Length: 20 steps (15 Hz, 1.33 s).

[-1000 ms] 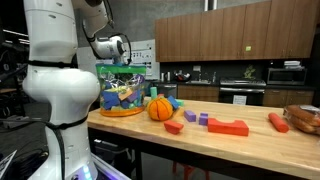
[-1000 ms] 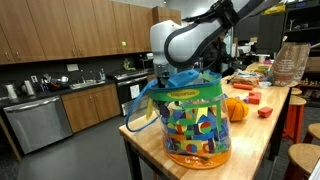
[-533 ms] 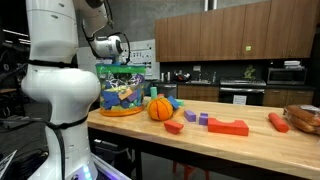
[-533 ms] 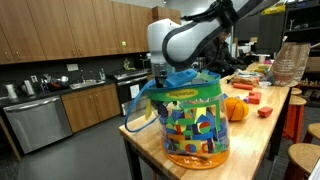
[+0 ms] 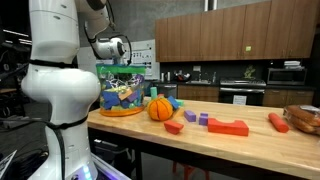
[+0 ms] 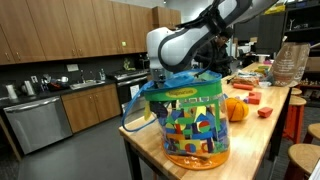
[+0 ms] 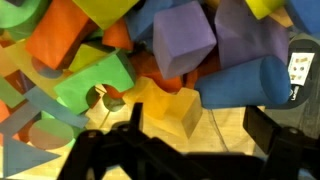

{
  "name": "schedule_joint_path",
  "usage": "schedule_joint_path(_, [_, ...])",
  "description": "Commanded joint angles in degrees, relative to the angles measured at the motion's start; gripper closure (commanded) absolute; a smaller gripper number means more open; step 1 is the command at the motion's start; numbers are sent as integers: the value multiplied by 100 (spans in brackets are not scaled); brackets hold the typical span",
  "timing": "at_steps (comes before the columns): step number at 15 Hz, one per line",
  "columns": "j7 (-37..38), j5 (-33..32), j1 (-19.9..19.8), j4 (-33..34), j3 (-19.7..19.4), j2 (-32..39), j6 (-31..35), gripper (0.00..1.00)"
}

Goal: Remove a light orange block from the clear bag and put it on the table

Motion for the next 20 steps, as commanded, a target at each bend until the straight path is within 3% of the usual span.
schedule_joint_path(1, [-489,396,68,499,-167,738,-235,0])
schedule_joint_path(7, [-916,748,121,981,-322,1321,-349,0])
schedule_joint_path(8, [-946,747,129,1045,-341,1370,-393,18])
schedule_joint_path(9, [-968,736,139,1106,-354,1399,-441,27])
schedule_joint_path(14, [-803,625,212,1162,-449,1347,-535,58])
schedule_joint_path(17, [-610,471,255,1020,-539,1130,-438,83])
schedule_joint_path(20, [-408,284,295,872,-587,847,-399,88])
